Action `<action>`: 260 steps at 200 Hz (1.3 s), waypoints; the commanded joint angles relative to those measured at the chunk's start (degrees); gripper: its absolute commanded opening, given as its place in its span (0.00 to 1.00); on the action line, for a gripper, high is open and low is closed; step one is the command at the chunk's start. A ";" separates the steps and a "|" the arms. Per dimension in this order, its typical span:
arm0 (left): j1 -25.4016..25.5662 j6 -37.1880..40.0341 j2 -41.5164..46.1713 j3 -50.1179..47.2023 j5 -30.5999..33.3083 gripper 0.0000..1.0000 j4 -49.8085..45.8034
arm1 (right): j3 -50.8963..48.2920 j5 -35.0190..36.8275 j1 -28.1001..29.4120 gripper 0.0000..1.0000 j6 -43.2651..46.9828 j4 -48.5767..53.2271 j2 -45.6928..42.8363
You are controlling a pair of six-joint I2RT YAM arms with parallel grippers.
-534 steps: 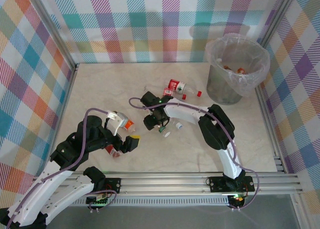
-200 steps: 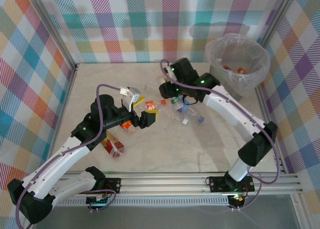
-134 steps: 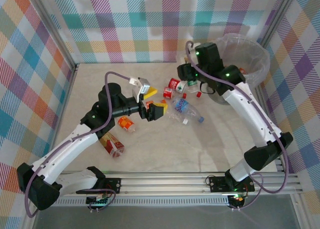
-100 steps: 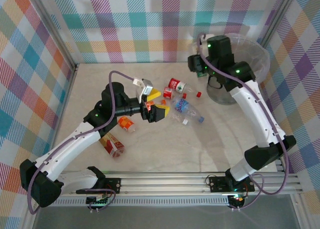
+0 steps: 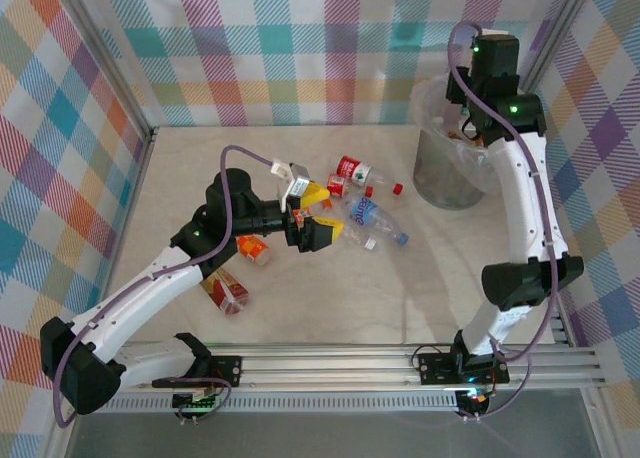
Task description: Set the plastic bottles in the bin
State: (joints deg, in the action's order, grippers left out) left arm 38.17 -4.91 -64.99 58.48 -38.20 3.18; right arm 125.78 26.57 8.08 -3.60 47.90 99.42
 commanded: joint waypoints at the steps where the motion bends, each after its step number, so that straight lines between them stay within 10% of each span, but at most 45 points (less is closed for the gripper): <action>1: 0.88 1.17 1.88 -0.37 0.66 1.00 0.54 | 2.44 1.90 -2.88 0.58 0.12 0.09 1.95; 154: 0.85 3.49 2.47 0.08 1.37 1.00 -2.95 | 4.91 -18.41 -13.15 0.64 -8.88 6.15 15.82; 212: 0.89 4.20 2.42 0.22 1.56 1.00 -4.01 | 6.07 -20.45 -13.17 1.00 -12.36 8.90 17.64; 260: 0.93 4.60 2.42 0.38 1.57 1.00 -4.63 | 6.82 -20.08 -13.12 1.00 -16.41 11.94 16.85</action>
State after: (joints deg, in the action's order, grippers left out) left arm 38.17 -1.69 -63.66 58.43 -36.53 -0.47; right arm 130.91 7.64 -5.23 -16.53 56.80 117.19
